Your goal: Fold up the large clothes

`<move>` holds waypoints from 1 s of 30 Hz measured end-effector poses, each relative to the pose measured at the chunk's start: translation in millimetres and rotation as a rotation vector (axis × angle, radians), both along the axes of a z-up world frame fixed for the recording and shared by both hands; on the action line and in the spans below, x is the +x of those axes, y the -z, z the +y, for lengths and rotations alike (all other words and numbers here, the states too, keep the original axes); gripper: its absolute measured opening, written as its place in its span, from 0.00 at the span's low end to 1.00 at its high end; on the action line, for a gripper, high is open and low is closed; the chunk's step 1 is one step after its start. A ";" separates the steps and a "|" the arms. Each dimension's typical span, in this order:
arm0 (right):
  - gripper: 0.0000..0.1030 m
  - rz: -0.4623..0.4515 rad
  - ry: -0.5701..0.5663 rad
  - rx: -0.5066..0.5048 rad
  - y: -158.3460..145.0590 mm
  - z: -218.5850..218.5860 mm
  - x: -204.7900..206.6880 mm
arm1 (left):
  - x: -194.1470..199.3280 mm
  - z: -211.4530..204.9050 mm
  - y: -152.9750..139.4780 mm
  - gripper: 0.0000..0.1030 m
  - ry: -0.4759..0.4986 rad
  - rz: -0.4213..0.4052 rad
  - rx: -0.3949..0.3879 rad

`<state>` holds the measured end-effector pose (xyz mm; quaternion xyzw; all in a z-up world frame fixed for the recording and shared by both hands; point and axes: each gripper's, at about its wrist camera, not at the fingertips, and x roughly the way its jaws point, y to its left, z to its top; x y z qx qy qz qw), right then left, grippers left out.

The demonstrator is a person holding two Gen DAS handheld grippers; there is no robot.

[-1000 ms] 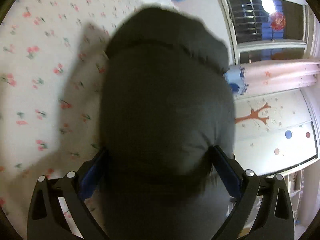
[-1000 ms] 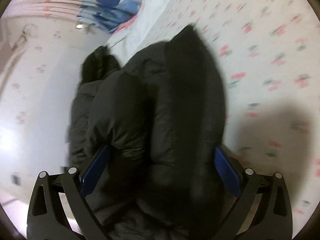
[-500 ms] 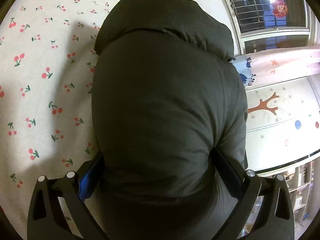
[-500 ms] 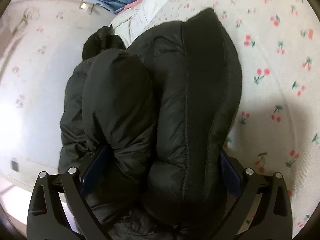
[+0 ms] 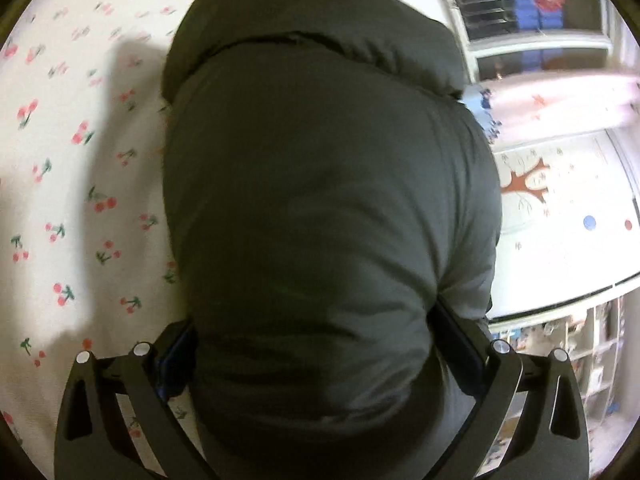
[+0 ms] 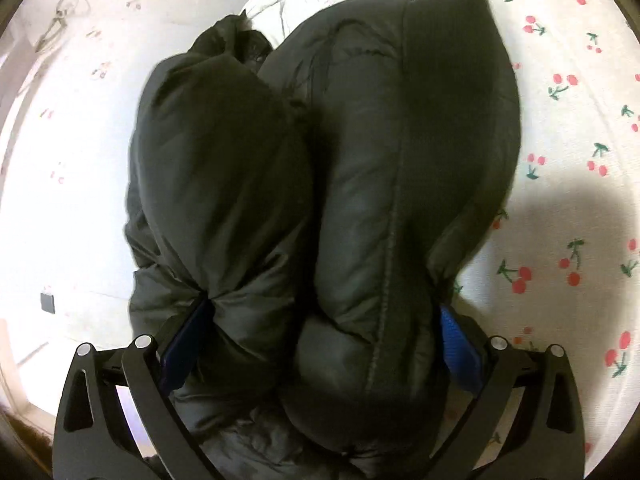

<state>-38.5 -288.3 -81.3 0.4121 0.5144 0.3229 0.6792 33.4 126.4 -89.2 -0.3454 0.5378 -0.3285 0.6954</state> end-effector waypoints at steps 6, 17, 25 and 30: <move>0.95 -0.014 -0.069 0.054 -4.8 31.7 6.9 | -9.9 -17.8 -14.5 0.95 0.029 -0.016 -0.041; 0.94 -0.016 -0.210 0.052 -18.8 61.4 -35.3 | -93.9 3.1 -39.5 0.95 -0.027 -0.012 0.062; 0.94 -0.051 0.013 -0.042 -40.4 -11.0 -43.9 | -88.2 33.0 -38.5 0.94 -0.073 0.024 -0.002; 0.94 0.029 0.054 -0.122 -15.2 2.5 -1.1 | -72.7 22.5 -19.3 0.95 -0.074 0.067 -0.001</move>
